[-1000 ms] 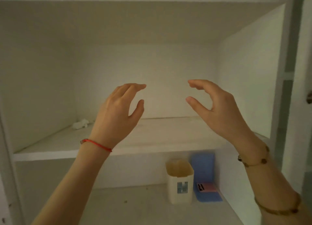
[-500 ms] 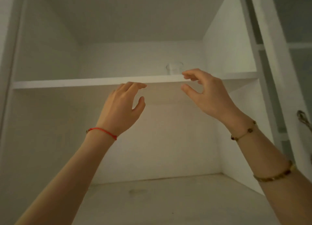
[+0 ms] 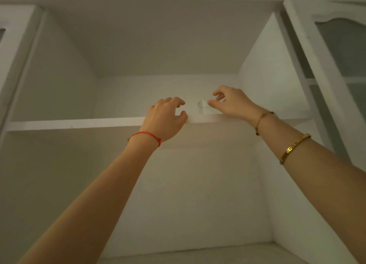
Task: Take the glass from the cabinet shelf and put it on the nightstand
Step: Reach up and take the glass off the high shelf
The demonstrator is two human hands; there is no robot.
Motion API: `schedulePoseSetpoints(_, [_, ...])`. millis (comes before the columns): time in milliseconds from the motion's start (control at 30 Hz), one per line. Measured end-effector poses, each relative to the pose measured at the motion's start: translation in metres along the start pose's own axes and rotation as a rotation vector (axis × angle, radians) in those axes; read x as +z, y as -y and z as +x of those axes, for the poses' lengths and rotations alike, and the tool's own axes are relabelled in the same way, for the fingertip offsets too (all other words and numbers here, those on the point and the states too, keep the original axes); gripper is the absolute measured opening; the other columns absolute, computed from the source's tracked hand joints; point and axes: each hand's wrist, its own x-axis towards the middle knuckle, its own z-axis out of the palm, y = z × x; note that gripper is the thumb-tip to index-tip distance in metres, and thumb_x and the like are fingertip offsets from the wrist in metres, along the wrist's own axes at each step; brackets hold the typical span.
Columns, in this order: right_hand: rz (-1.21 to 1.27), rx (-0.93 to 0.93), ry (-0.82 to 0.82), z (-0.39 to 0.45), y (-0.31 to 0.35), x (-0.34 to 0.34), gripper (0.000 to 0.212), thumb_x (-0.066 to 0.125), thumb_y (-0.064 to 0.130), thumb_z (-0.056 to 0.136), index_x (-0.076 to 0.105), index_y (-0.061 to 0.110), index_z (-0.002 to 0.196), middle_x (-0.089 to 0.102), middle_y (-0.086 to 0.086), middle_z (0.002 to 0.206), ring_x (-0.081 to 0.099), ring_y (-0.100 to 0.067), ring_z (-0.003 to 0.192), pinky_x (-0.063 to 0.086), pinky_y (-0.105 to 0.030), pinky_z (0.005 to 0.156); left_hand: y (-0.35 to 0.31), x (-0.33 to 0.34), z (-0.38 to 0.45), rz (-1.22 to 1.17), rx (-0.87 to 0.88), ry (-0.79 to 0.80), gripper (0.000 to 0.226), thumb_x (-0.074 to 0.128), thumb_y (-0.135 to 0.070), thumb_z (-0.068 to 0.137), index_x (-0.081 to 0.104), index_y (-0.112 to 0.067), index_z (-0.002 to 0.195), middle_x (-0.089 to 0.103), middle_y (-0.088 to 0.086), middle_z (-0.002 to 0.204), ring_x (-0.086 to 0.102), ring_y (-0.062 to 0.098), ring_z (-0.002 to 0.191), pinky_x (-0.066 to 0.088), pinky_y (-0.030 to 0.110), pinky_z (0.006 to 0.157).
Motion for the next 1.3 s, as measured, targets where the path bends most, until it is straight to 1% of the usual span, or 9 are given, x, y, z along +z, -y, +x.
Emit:
schedulePoseSetpoints(167, [-0.049,0.097,0.043,0.020,-0.009,0.004,0.057,0.060,0.041,0.093,0.051,0.004,0.135,0.055,-0.014,0.137,0.052,-0.029,0.126,0.039,-0.029,0.094,0.005,0.008,0.009,-0.043,0.000,-0.009,0.036,0.047,-0.030,0.094,0.058,-0.018,0.127,0.062,0.002,0.123,0.053,0.023,0.117,0.041,0.044,0.102])
schedulePoseSetpoints(267, [-0.086,0.165,0.091,0.030,-0.012,0.005,0.061,0.058,0.050,0.091,0.054,0.001,0.128,0.057,-0.014,0.130,0.057,-0.031,0.113,0.044,-0.035,0.088,0.008,0.009,0.011,-0.076,-0.001,-0.015,0.035,0.046,-0.032,0.094,0.059,-0.020,0.124,0.064,-0.001,0.119,0.056,0.021,0.113,0.043,0.043,0.100])
schedulePoseSetpoints(400, [-0.097,0.219,0.169,0.041,-0.017,0.010,0.048,0.058,0.061,0.086,0.049,0.014,0.078,0.054,-0.006,0.089,0.052,-0.025,0.081,0.034,-0.029,0.058,0.011,0.011,0.007,-0.057,0.021,-0.023,0.032,0.043,-0.035,0.094,0.064,-0.022,0.115,0.069,-0.006,0.108,0.062,0.018,0.099,0.047,0.038,0.090])
schedulePoseSetpoints(533, [-0.113,0.220,0.205,0.045,-0.021,0.015,0.054,0.061,0.062,0.082,0.055,0.011,0.095,0.054,-0.004,0.095,0.052,-0.025,0.090,0.037,-0.031,0.073,0.012,0.017,0.004,0.052,0.052,-0.070,0.034,0.039,-0.035,0.096,0.068,-0.019,0.097,0.071,-0.003,0.086,0.061,0.022,0.080,0.034,0.029,0.066])
schedulePoseSetpoints(633, [-0.125,0.212,0.210,0.046,-0.022,0.016,0.055,0.064,0.063,0.078,0.055,0.013,0.097,0.054,-0.003,0.097,0.053,-0.024,0.089,0.037,-0.031,0.068,0.012,0.020,0.002,0.107,0.071,-0.109,0.040,0.037,-0.031,0.097,0.053,-0.012,0.066,0.051,0.003,0.054,0.048,0.028,0.057,0.022,0.026,0.053])
schedulePoseSetpoints(800, [-0.158,0.222,0.261,0.047,-0.020,0.017,0.059,0.066,0.066,0.076,0.054,0.016,0.103,0.055,0.003,0.087,0.055,-0.023,0.091,0.039,-0.031,0.070,0.010,0.023,0.000,0.135,0.093,-0.141,0.044,0.036,-0.029,0.097,0.031,-0.015,0.055,0.033,0.000,0.045,0.030,0.021,0.045,0.027,0.032,0.065])
schedulePoseSetpoints(933, [-0.133,0.249,0.295,0.048,-0.018,0.019,0.057,0.069,0.060,0.078,0.053,0.017,0.110,0.058,-0.004,0.106,0.058,-0.027,0.101,0.045,-0.035,0.086,0.010,0.025,-0.001,0.120,0.093,-0.151,0.045,0.035,-0.028,0.097,0.029,-0.016,0.055,0.031,-0.001,0.044,0.028,0.020,0.044,0.027,0.031,0.067])
schedulePoseSetpoints(1200, [0.008,0.246,0.119,0.041,-0.019,0.019,0.046,0.077,0.052,0.072,0.054,0.014,0.081,0.052,0.002,0.081,0.054,-0.022,0.086,0.037,-0.028,0.059,0.010,0.025,-0.001,0.095,0.090,-0.151,0.044,0.034,-0.029,0.098,0.034,-0.014,0.057,0.036,0.000,0.046,0.031,0.022,0.046,0.038,0.036,0.072])
schedulePoseSetpoints(1300, [0.106,0.214,-0.027,0.038,-0.018,0.018,0.048,0.076,0.053,0.072,0.052,0.015,0.086,0.056,0.001,0.087,0.058,-0.022,0.087,0.043,-0.028,0.066,0.009,0.024,-0.002,0.102,0.082,-0.135,0.044,0.033,-0.029,0.099,0.037,-0.013,0.058,0.038,0.001,0.047,0.034,0.023,0.047,0.040,0.037,0.075])
